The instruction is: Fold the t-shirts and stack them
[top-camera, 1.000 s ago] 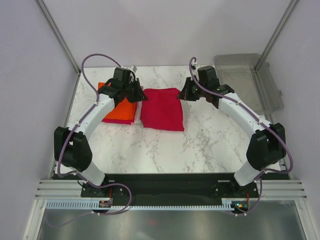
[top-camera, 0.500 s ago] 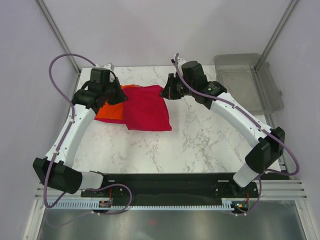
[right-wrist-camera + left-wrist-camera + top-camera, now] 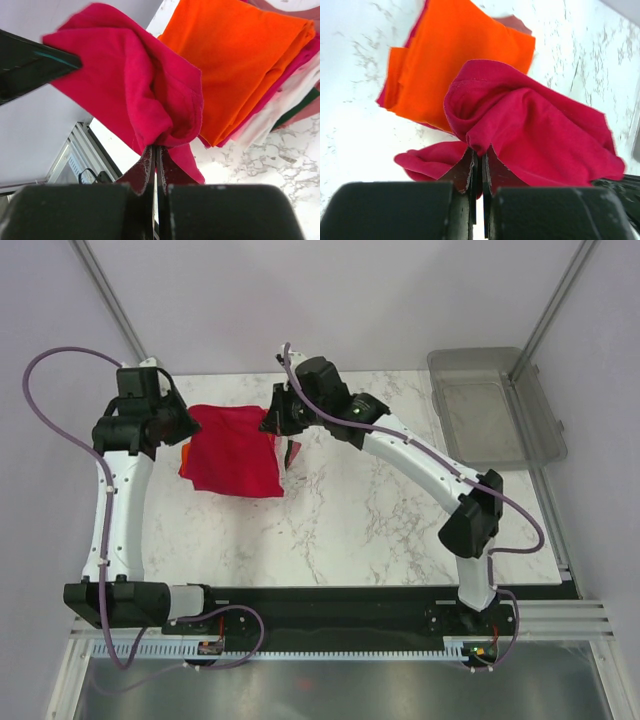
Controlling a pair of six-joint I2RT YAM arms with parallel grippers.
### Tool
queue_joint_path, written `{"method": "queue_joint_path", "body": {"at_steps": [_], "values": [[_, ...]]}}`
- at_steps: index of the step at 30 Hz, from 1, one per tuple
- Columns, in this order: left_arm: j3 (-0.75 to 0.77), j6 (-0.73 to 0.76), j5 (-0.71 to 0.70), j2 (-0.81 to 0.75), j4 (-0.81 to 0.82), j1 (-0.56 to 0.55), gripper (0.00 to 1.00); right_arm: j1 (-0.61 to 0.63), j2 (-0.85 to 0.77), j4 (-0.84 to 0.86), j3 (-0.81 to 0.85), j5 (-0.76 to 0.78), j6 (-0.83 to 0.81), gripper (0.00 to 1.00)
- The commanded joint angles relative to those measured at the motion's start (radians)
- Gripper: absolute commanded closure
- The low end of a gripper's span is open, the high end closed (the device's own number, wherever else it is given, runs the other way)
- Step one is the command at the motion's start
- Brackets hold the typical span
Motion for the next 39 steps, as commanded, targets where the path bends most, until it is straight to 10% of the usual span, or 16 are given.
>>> {"method": "queue_joint_path", "body": {"at_steps": [1,20,29,31,33,35,39], "values": [[0.094,0.062,0.019,-0.018,-0.036,0.049,0.98,0.015,0.046,0.001,0.124,0.012,0.035,1.0],[0.321,0.038,0.021,0.371,-0.023,0.117,0.98,-0.033,0.36,0.082,0.34,0.057,0.123,1.0],[0.642,-0.031,0.047,0.793,0.011,0.123,0.98,-0.142,0.569,0.297,0.442,0.058,0.211,0.98],[0.754,-0.037,0.058,0.871,0.002,0.125,0.95,-0.172,0.618,0.355,0.449,0.051,0.26,0.77],[0.775,-0.045,0.044,0.888,0.002,0.125,0.47,-0.194,0.646,0.415,0.457,0.017,0.288,0.15],[0.75,-0.047,0.035,0.887,0.002,0.125,0.22,-0.201,0.655,0.383,0.494,-0.028,0.271,0.02],[0.702,-0.037,0.002,0.823,0.005,0.123,0.19,-0.203,0.485,0.429,0.272,0.006,0.182,0.02]]}}
